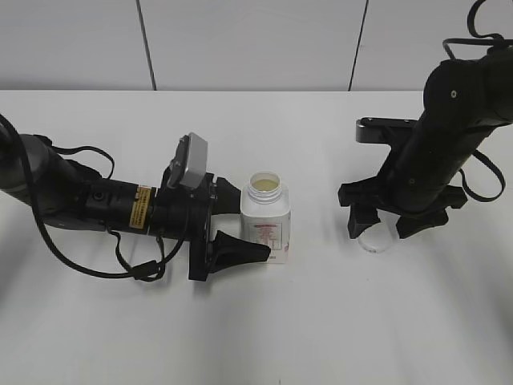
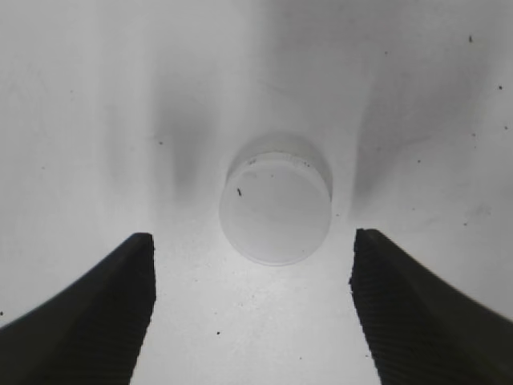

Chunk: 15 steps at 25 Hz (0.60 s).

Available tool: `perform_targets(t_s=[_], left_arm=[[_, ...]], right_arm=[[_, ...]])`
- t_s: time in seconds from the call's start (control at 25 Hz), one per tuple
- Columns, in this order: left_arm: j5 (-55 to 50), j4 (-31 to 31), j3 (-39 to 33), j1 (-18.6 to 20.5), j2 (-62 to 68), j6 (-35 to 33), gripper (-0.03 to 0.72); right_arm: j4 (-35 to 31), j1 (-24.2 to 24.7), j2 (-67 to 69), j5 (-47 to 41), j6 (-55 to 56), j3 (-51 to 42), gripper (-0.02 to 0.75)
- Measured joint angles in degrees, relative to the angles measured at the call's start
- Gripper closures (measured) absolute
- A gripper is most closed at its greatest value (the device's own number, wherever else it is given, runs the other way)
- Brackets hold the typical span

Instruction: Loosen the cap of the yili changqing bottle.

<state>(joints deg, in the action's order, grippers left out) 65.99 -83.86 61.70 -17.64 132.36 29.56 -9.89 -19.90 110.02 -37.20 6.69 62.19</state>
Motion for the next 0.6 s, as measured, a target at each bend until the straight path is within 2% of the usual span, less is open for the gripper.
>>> perform_targets(t_s=[0.24, 0.44, 0.6], left_arm=[[0.18, -2.12, 0.00, 1.51, 0.00, 0.91, 0.126], [0.18, -6.72, 0.00, 4.85, 0.00, 1.57, 0.123], [0.00, -8.08, 0.00, 8.00, -0.39, 2.38, 0.123]], right_arm=[[-0.14, -0.05, 0.00, -0.05, -0.06, 0.00, 0.141], [-0.16, -0.05, 0.00, -0.11, -0.06, 0.00, 0.142], [-0.28, -0.05, 0.00, -0.11, -0.06, 0.00, 0.142]])
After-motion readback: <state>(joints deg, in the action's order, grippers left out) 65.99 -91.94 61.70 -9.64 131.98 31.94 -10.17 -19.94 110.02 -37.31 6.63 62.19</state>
